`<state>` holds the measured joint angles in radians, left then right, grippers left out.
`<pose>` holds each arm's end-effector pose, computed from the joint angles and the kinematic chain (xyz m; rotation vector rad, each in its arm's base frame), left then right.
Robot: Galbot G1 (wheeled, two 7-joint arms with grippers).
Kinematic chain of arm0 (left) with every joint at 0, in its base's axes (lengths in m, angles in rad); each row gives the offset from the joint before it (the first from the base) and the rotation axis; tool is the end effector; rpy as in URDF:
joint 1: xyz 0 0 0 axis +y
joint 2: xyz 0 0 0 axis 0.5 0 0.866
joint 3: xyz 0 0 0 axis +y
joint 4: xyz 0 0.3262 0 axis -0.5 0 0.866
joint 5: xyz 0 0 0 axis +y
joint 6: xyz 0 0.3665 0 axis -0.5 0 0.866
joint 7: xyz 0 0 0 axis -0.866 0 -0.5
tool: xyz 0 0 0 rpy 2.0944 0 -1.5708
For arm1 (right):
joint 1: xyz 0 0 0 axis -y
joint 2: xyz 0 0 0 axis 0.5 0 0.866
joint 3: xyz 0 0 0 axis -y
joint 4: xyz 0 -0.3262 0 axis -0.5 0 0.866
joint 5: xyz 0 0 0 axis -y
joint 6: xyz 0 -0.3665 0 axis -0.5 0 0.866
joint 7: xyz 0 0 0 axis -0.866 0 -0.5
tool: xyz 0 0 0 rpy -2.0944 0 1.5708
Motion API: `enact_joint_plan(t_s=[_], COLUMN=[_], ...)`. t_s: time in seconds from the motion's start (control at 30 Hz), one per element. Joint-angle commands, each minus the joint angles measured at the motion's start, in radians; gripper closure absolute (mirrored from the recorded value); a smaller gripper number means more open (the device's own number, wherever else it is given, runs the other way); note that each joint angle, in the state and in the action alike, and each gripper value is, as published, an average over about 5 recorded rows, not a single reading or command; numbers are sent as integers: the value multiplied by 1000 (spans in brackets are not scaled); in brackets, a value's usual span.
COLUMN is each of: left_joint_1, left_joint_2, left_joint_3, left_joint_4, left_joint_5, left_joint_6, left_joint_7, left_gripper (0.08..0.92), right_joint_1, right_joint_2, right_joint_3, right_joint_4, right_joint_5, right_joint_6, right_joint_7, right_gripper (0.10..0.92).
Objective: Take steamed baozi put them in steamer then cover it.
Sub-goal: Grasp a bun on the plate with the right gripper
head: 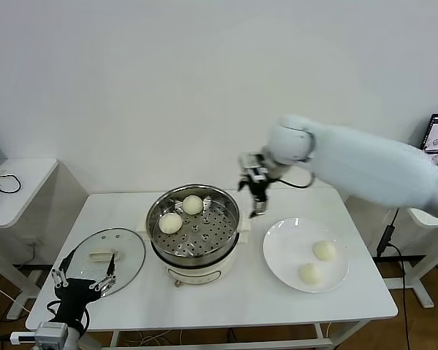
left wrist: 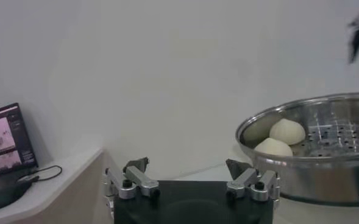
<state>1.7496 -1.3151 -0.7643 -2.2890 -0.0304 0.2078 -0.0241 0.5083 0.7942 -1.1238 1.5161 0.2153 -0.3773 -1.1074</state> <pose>0.1622 0.0852 -0.2232 0.1069 -2.9470 -0.4732 0.5022 0.0176 -0.0357 1.4728 -1.4140 1.5338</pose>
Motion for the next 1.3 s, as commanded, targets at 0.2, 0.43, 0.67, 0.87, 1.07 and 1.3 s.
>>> enact_joint_plan(t_s=[0.2, 0.43, 0.67, 0.87, 1.07, 1.3], left_joint_1=[5, 14, 24, 22, 16, 11], left_joint_2=[-3, -12, -21, -23, -21, -22], left_joint_3=[14, 18, 15, 10, 6, 7], left_joint_4=[5, -6, -11, -10, -3, 4], left_joint_5=[11, 23, 27, 27, 26, 26], left_joint_6=[0, 3, 3, 4, 5, 5], left_joint_7=[0, 0, 0, 0, 1, 1], left_gripper=[177, 177, 177, 177, 177, 177], right_joint_1=[-412, -591, -647, -663, -661, -662], right_joint_2=[-405, -390, -346, -295, -244, -205], right_joint_3=[240, 333, 362, 368, 365, 360], right_joint_4=[149, 135, 88, 49, 4, -29], right_joint_5=[-288, -345, -369, -371, -360, -364], right_joint_6=[108, 112, 109, 104, 95, 86], right_joint_7=[-33, -15, 4, 20, 42, 53], right_gripper=[203, 202, 202, 203, 203, 203])
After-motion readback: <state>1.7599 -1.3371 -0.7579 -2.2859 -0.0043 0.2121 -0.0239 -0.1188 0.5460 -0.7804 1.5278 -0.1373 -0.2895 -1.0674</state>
